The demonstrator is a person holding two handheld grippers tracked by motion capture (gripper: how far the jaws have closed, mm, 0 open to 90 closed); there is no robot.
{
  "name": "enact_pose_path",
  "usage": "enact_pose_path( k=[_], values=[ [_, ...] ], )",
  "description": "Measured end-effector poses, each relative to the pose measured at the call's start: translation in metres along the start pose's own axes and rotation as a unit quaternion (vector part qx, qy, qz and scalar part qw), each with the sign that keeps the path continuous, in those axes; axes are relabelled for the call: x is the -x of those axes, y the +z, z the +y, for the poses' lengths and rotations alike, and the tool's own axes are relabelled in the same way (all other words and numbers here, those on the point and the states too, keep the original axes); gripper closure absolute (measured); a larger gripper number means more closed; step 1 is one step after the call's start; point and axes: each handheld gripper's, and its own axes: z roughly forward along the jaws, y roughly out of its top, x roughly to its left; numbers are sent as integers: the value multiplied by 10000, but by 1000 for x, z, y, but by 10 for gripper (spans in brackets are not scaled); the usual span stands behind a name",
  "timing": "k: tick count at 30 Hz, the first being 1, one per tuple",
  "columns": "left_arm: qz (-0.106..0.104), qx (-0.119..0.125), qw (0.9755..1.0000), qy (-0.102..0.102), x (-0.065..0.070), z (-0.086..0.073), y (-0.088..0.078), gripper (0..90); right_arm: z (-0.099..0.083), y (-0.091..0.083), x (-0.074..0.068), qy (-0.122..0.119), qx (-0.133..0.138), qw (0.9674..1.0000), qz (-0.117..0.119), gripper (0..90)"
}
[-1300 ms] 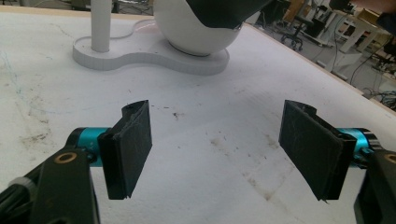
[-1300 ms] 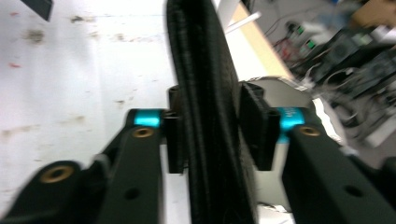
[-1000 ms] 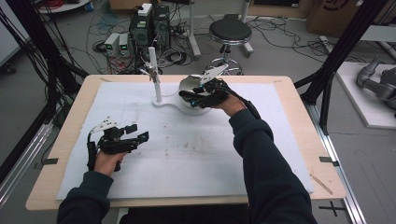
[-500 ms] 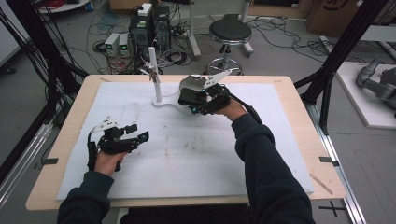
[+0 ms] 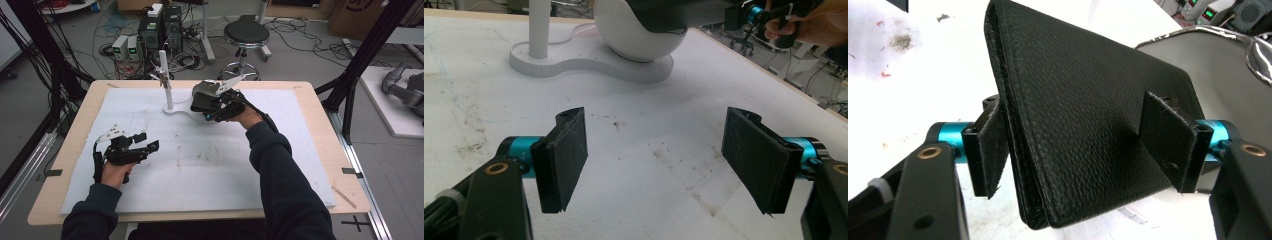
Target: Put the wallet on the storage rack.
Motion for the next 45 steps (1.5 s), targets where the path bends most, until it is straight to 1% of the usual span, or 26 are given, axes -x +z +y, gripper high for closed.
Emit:
enact_pose_path(
  k=[1,4,6,7,8,9,12,14,16,18,19,20,21,23,25,26,27,28,29,31,32,33,38,39,40,45],
  values=[
    [1,4,10000,0,0,0,0,263,0,-1,0,78,-3,10000,14,303],
    [9,9,10000,3,-1,0,-1,263,-1,-2,-1,139,-4,9999,24,297],
    [10,3,10000,-5,-2,1,-1,264,-1,-4,-1,186,46,9997,138,292],
    [12,21,10000,-12,-2,1,-1,263,-2,-6,-1,234,121,9993,267,299],
    [23,20,10000,-1,-2,1,-1,263,-2,-8,0,286,193,9989,305,301],
    [21,30,10000,-25,-2,1,-1,263,-2,-9,0,291,166,9992,223,291],
    [21,29,10000,-10,-2,1,-2,264,-2,-9,0,199,49,9997,166,291],
    [26,37,10000,-1,-2,1,-2,263,-1,-11,-3,150,58,9999,56,297],
    [29,37,10000,-3,-2,1,-2,263,-2,-13,-3,164,38,9999,13,299],
    [43,50,10000,5,-2,2,-3,263,-4,-17,-2,249,48,9997,22,299],
    [43,51,10000,20,-3,2,-4,263,-4,-21,-2,327,83,9994,-3,298],
    [61,73,10000,12,-3,2,-5,263,-5,-26,-2,400,174,9990,-2,298],
    [68,84,9999,23,-4,3,-5,263,-7,-32,-3,423,321,9986,-75,298],
    [89,103,9998,127,-5,4,-8,263,-14,-45,-5,482,538,9971,-239,281],
    [184,131,9994,277,-5,7,-10,254,-21,-58,-5,682,468,9957,-410,238],
    [273,156,9989,335,-5,9,-11,226,-26,-65,-5,757,506,9944,-528,236],
    [331,162,9985,413,-5,11,-12,195,-32,-72,-7,798,622,9929,-628,237],
    [348,194,9980,493,-5,12,-12,189,-39,-79,-8,856,639,9918,-700,231],
    [354,215,9976,563,-5,14,-13,189,-45,-84,-9,921,542,9913,-770,218],
    [409,283,9963,706,-5,15,-14,189,-60,-94,-14,930,601,9889,-995,216],
    [458,315,9954,774,-5,16,-14,189,-67,-98,-18,979,529,9881,-1063,216],
    [490,340,9949,813,-6,16,-14,189,-75,-102,-21,996,535,9865,-1183,216],
    [414,440,9958,693,-7,19,-14,189,-114,-115,-42,1164,619,9796,-1520,214],
    [418,461,9956,703,-7,20,-13,189,-120,-117,-44,1210,634,9785,-1543,214],
    [428,477,9954,707,-6,20,-13,189,-126,-118,-47,1247,640,9777,-1562,214],
    [431,495,9954,705,-4,20,-12,189,-143,-125,-50,1491,715,9710,-1726,212]
  ],
)
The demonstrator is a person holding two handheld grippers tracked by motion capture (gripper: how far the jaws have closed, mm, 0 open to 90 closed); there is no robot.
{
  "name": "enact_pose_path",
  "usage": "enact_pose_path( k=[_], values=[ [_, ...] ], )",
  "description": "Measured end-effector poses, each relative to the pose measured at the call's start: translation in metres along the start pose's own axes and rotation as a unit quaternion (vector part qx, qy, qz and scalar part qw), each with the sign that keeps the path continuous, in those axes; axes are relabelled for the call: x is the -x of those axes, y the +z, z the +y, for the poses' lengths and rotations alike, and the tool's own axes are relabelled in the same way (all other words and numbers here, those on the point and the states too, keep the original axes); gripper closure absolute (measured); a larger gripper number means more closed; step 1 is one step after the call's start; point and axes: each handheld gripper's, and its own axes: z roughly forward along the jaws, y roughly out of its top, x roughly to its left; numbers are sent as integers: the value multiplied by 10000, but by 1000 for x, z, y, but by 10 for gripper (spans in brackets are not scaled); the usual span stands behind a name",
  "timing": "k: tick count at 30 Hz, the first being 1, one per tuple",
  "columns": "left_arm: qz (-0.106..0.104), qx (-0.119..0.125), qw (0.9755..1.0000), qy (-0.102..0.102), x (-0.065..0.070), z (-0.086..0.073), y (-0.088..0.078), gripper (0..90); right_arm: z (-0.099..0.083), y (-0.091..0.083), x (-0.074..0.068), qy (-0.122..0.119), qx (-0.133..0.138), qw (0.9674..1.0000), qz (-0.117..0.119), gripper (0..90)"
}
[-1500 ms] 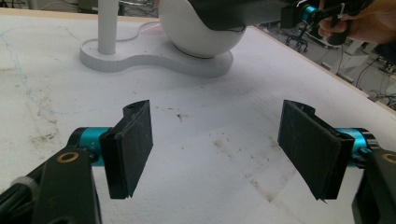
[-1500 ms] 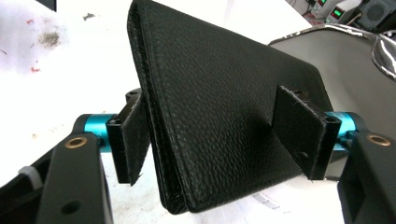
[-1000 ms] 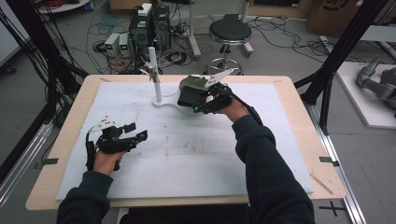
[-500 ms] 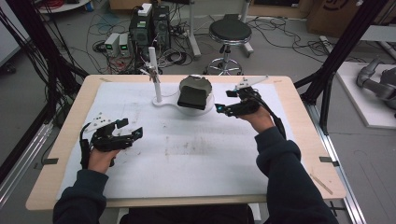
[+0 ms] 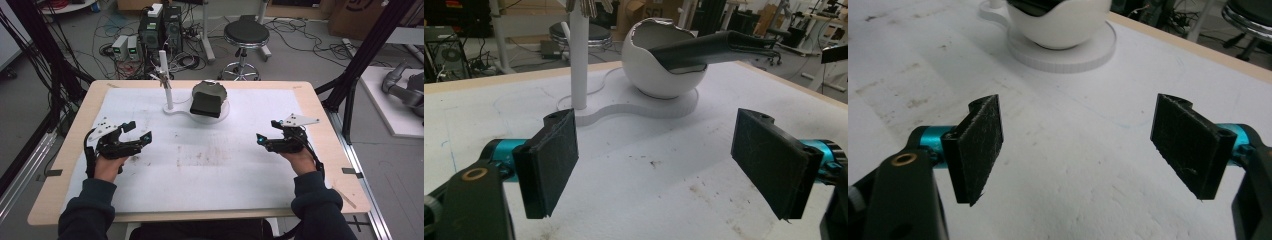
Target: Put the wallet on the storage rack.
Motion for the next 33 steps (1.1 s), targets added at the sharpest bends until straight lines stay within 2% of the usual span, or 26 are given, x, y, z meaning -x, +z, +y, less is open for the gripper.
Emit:
enact_pose_path(
  k=[5,8,15,33],
  values=[
    [-9,-53,10000,-14,1,-3,1,191,-11,-2,3,119,46,9999,-62,212],
    [-21,-50,10000,-12,3,-5,0,193,-16,-1,3,104,-34,9999,-49,212],
    [-41,-71,10000,25,6,-7,-2,196,-14,-7,5,175,87,9998,-85,212],
    [12,-96,9999,-41,4,-9,-2,197,-16,-7,8,230,81,9996,-108,212]
  ],
)
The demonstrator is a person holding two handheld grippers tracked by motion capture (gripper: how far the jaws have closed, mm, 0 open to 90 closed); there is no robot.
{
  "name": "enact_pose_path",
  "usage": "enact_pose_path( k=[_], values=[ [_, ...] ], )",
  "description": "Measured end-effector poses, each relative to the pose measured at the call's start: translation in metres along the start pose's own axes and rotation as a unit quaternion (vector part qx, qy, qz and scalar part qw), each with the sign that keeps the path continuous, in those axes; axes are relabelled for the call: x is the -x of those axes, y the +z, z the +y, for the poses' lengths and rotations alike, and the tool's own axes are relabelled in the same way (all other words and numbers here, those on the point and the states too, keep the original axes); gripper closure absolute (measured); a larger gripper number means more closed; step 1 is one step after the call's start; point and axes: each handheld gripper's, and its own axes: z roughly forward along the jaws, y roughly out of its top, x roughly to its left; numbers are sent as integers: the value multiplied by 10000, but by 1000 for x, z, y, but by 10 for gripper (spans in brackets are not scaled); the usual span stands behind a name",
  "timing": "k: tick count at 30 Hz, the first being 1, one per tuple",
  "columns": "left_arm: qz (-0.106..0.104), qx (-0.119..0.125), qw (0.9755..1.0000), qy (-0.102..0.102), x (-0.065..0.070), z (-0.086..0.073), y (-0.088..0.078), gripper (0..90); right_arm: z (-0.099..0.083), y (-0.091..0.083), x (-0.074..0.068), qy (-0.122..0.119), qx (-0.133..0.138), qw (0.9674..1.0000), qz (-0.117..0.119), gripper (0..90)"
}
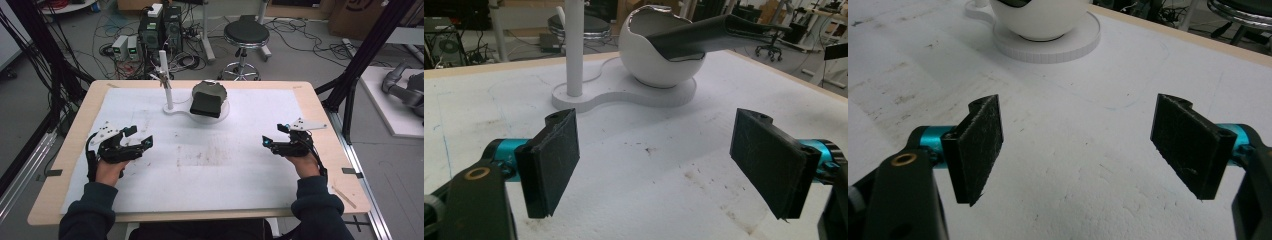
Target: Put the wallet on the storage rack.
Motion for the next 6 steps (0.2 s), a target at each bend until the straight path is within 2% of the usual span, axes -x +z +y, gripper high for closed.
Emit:
enact_pose_path(
  k=[6],
  values=[
    [10,7,10000,-8,0,0,0,197,-1,-2,2,36,22,10000,-4,212]
  ],
)
